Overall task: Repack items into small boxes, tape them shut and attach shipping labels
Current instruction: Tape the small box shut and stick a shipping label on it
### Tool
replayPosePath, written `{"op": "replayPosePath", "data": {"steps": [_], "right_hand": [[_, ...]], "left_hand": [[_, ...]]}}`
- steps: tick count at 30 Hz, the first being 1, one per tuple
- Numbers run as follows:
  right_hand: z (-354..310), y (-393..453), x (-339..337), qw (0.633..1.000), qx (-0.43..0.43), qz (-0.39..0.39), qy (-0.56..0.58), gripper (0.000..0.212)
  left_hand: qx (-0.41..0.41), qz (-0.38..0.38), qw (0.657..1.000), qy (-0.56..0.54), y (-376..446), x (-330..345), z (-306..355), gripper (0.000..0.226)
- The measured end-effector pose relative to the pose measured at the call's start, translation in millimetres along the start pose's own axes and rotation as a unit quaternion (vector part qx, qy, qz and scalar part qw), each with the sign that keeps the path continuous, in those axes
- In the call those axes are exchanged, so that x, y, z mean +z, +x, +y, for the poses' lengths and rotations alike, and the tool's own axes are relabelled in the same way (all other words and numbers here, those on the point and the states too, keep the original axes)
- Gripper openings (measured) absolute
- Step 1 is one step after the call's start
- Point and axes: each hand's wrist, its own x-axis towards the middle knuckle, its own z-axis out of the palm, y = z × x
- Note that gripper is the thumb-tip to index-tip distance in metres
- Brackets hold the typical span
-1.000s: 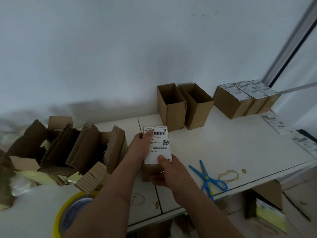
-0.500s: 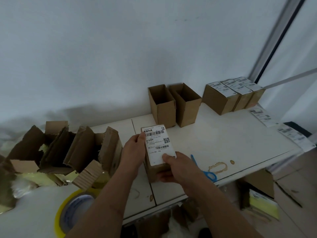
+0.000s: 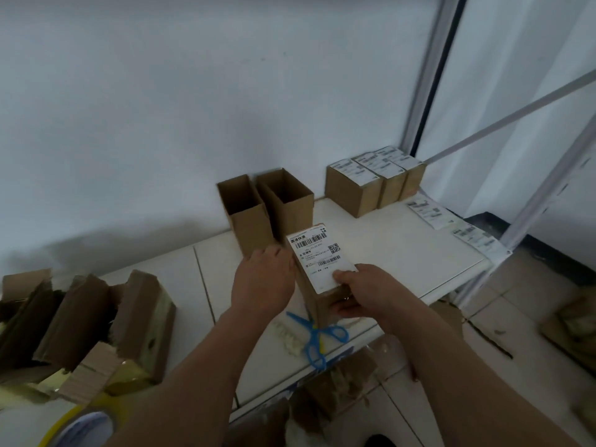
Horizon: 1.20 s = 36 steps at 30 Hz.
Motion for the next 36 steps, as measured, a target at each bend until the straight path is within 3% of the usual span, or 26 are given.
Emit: {"op": "replayPosePath", "data": {"steps": [5, 17, 26, 31, 36], "right_hand": [[-15, 31, -47, 1.0, -0.006, 0.026, 0.013, 0.025], [-55, 145, -95, 0.999, -0.027, 0.04, 0.013, 0.018], [-55, 204, -92, 0.996, -0.059, 0.052, 0.04, 0.025], [-50, 223, -81, 0.985, -0.11, 0.108, 0.079, 0.017], [-51, 241, -64, 0.971, -0.133, 0.185, 0.073, 0.03]], "left_hand": [[0.061, -0.024, 0.998, 0.001, 41, 15, 39, 0.03], [0.096, -0.025, 0.994, 0.04, 133, 73, 63, 0.03], [0.058, -0.048, 0.997, -0.008, 157, 120, 65, 0.027], [0.028, -0.024, 0.999, -0.027, 163, 128, 67, 0.03], [0.016, -0.036, 0.998, -0.04, 172, 136, 69, 0.029]]}}
